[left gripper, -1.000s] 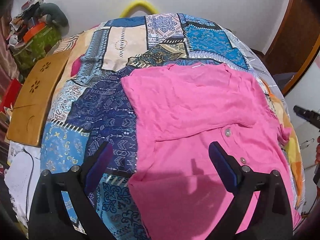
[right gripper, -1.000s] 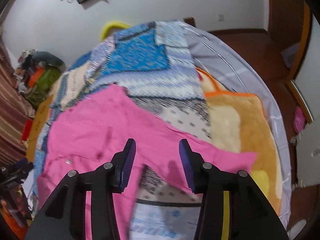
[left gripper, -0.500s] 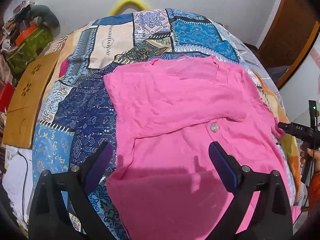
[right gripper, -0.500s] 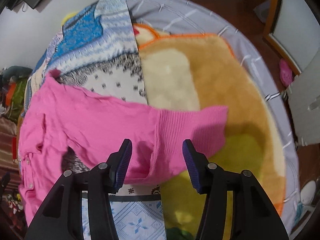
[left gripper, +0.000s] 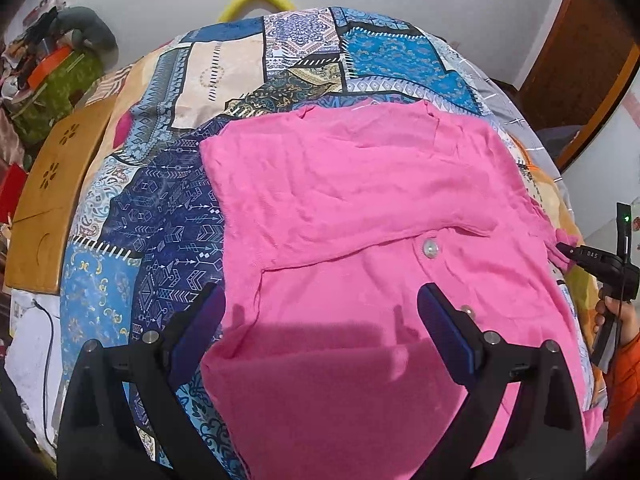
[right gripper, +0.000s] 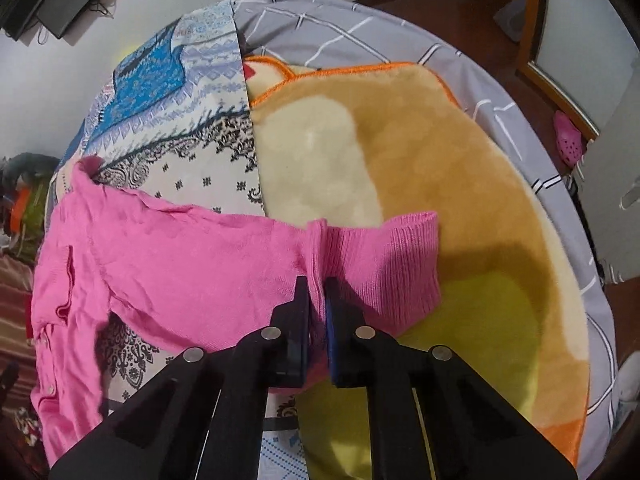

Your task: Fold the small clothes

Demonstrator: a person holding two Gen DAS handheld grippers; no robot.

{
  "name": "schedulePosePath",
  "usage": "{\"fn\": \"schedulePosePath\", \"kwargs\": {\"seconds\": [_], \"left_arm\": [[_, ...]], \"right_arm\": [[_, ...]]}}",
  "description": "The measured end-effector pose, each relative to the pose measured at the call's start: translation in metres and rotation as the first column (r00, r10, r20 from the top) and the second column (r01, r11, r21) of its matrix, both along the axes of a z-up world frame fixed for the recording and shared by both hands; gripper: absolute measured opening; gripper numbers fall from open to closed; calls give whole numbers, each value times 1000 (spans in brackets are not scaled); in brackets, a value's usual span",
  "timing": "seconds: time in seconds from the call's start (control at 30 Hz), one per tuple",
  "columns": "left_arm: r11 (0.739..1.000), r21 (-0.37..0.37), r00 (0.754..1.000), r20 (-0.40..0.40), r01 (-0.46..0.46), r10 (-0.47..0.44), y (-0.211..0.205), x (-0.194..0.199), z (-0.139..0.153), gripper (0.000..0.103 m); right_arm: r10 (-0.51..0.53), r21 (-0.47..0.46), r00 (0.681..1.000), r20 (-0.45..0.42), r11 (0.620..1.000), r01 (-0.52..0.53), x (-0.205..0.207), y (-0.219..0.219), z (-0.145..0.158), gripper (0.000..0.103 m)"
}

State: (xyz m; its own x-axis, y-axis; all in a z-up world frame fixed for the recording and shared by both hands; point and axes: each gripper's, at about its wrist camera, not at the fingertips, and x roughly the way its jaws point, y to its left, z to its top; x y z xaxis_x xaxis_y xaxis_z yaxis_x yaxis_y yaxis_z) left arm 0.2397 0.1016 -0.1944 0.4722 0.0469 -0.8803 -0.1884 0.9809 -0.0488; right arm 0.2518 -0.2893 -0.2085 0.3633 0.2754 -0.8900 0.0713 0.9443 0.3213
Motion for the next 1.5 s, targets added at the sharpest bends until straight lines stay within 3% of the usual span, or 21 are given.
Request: {"fn": "schedulePosePath", "kwargs": {"seconds": [0.17,0.27,0.5,0.73,1.07,1.17,1.3,1.5], "left_arm": [[1000,22,1000,24,9,-10,-3,-4,8,98],[1000,23,999,37,7,-8,0,-8,13,98],[1000,-13,997,78,-19,20,12,-17,27,98],[999,-10,992,117,-48,49,28,-26,38,98],[993,-35,981,152,-116,120,68,-42,44,98],[990,-36,979,149,-133,137,78,-45,42,98],[987,-45,978,134,-153,158,93,-47,35,98],[981,-64,975,114,-184,190,106,-47,23,98]], "right_arm": [[13,5,996,92,1000,-14,-1,7,33,4],[41,6,982,182,999,-43,0,18,68,4],[124,29,921,370,989,-144,6,72,143,4],[238,43,854,463,956,-290,13,144,183,4],[397,60,797,455,879,-473,15,254,169,4],[429,76,792,434,859,-507,13,281,157,4],[502,86,777,380,817,-570,3,310,136,4],[648,48,716,259,732,-680,-29,340,94,5]]}}
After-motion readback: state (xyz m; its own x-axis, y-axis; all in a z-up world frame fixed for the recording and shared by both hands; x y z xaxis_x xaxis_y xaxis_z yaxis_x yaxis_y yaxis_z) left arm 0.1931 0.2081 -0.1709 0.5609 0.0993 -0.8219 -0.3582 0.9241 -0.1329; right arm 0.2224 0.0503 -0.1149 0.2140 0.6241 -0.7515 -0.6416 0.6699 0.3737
